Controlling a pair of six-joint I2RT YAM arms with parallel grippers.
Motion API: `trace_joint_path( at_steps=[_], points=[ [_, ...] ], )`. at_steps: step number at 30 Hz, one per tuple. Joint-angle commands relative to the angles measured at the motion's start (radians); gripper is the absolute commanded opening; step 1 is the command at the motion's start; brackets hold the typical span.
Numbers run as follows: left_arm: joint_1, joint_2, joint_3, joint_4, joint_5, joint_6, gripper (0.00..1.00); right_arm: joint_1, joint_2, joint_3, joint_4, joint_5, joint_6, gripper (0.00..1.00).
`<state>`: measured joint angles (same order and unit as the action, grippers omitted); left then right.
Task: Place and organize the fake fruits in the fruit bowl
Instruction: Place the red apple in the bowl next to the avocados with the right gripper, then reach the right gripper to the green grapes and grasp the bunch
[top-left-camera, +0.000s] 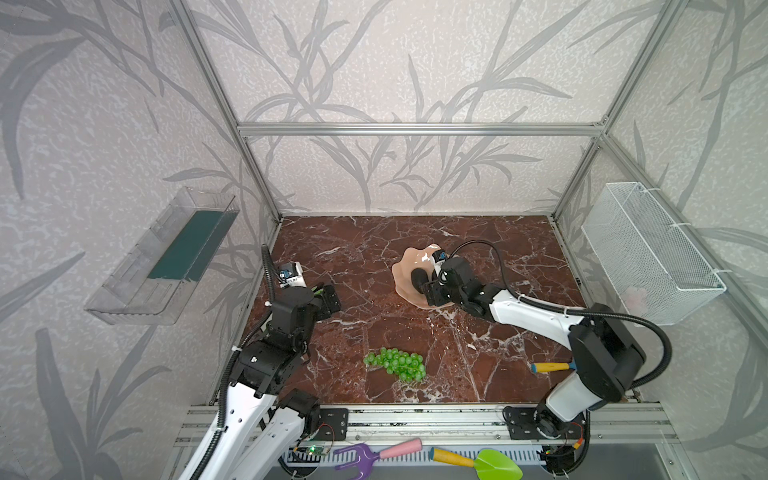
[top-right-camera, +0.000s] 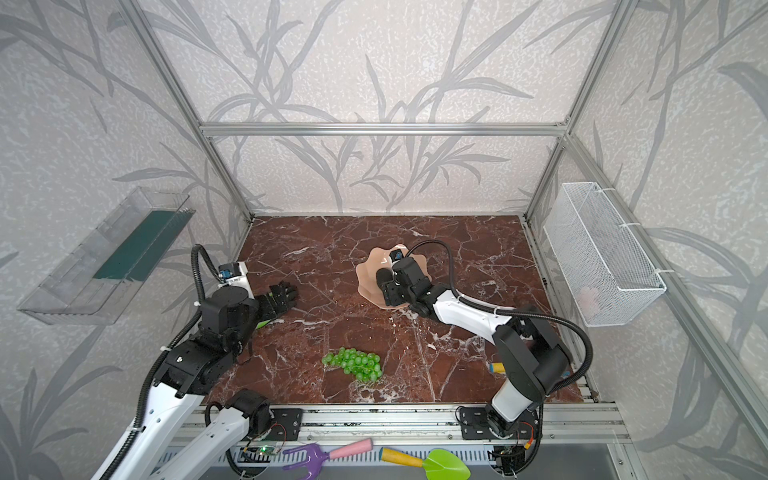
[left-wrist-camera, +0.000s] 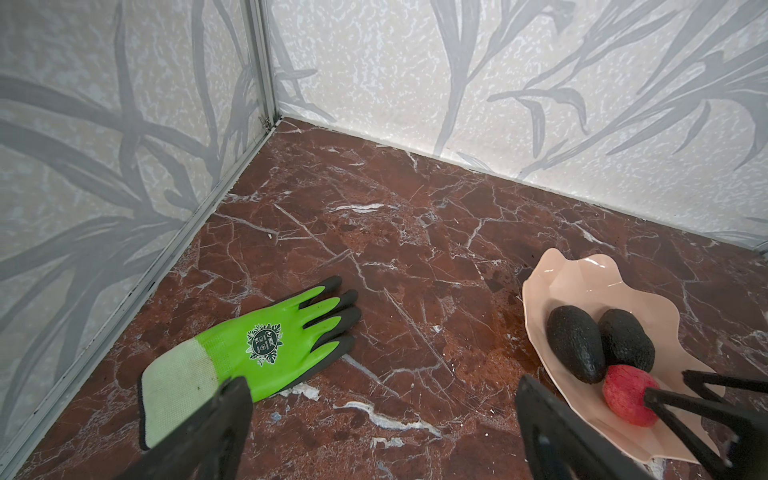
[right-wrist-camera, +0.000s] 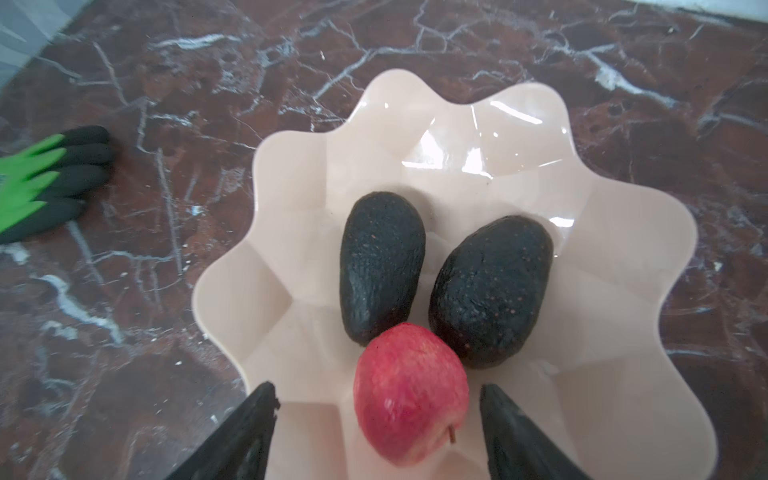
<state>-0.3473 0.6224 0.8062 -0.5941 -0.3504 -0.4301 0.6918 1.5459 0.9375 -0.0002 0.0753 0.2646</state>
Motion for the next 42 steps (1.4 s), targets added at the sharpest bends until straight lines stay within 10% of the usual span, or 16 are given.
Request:
trace_joint_path(
  at_steps=[1, 12, 21, 42],
  points=[
    [0.005, -0.024, -0.017, -0.007, -0.041, -0.015, 0.98, -0.003, -0.126, -0.089, 0.029, -0.102, 0.003, 0.79],
    [0.007, -0.067, -0.032, 0.007, -0.055, -0.018, 0.98, 0.200, -0.374, -0.393, 0.224, -0.320, -0.099, 0.92],
    [0.007, -0.066, -0.035, 0.009, -0.039, -0.026, 0.98, 0.396, -0.207, -0.373, 0.308, -0.274, -0.100, 0.94],
    [0.007, -0.070, -0.039, 0.005, -0.034, -0.034, 0.98, 0.424, 0.122, -0.280, 0.382, -0.269, -0.079, 0.86]
  ],
)
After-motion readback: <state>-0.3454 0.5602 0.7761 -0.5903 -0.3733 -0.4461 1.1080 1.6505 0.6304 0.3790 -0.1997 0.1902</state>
